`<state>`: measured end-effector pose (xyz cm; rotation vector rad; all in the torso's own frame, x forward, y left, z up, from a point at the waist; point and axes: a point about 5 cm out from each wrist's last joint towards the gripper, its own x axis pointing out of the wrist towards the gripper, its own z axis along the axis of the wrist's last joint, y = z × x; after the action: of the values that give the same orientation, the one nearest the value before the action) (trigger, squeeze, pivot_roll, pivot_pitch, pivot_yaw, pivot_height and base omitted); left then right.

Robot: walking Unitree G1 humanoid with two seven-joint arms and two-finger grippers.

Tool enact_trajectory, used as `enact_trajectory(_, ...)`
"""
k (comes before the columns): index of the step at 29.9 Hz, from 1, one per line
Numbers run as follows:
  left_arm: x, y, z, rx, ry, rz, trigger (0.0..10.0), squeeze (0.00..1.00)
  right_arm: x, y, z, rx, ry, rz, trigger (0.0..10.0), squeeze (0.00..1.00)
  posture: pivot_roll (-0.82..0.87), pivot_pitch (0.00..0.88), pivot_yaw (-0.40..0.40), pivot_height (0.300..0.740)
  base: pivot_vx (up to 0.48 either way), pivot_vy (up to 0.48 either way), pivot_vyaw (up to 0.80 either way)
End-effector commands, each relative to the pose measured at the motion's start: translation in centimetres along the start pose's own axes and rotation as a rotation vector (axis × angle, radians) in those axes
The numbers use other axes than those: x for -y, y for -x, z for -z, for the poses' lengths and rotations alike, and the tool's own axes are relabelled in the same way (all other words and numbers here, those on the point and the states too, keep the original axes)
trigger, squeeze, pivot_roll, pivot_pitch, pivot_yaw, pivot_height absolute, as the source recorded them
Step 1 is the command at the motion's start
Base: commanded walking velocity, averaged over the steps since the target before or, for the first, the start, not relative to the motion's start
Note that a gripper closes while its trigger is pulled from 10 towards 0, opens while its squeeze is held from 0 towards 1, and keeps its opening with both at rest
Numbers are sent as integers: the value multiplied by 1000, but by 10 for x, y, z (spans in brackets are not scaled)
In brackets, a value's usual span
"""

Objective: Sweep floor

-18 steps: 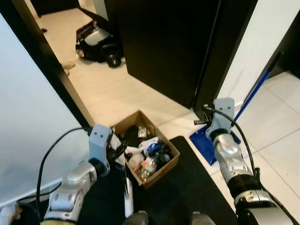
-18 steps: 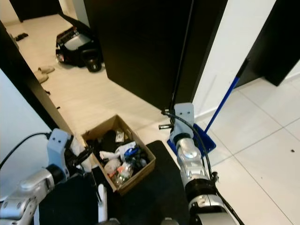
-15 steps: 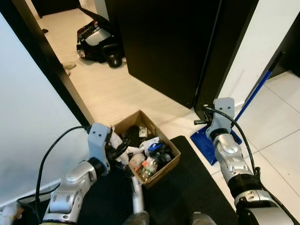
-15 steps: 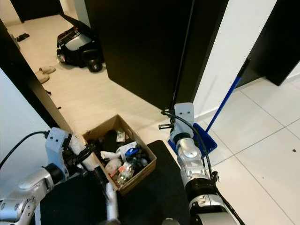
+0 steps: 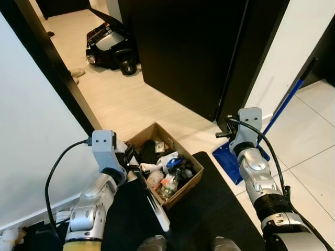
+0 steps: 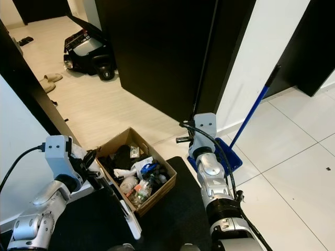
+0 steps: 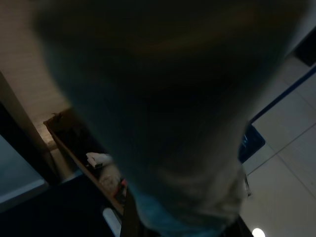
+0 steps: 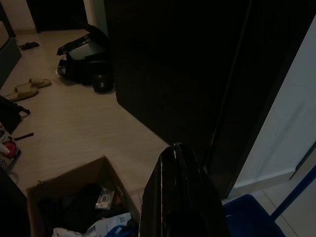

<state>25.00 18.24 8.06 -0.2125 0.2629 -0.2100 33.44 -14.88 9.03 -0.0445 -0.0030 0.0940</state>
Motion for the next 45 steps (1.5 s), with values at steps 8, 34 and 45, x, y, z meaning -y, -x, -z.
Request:
enact_trajectory(8,7,20,0,-38,-8,-9,10000,0,-2,3,2,-7,-11,-12,10000,0,18,32,37,740,0,0,0)
enact_trajectory(34,15,19,-3,-9,-70,-83,10000,0,-8,1,-3,-1,-18,-30,10000,0,28,51,25,740,0,-22,0)
enact_trajectory(45,18,18,-1,-20,-75,-66,10000,0,-8,1,-2,-4,-20,-30,10000,0,27,54,26,740,0,-480,0)
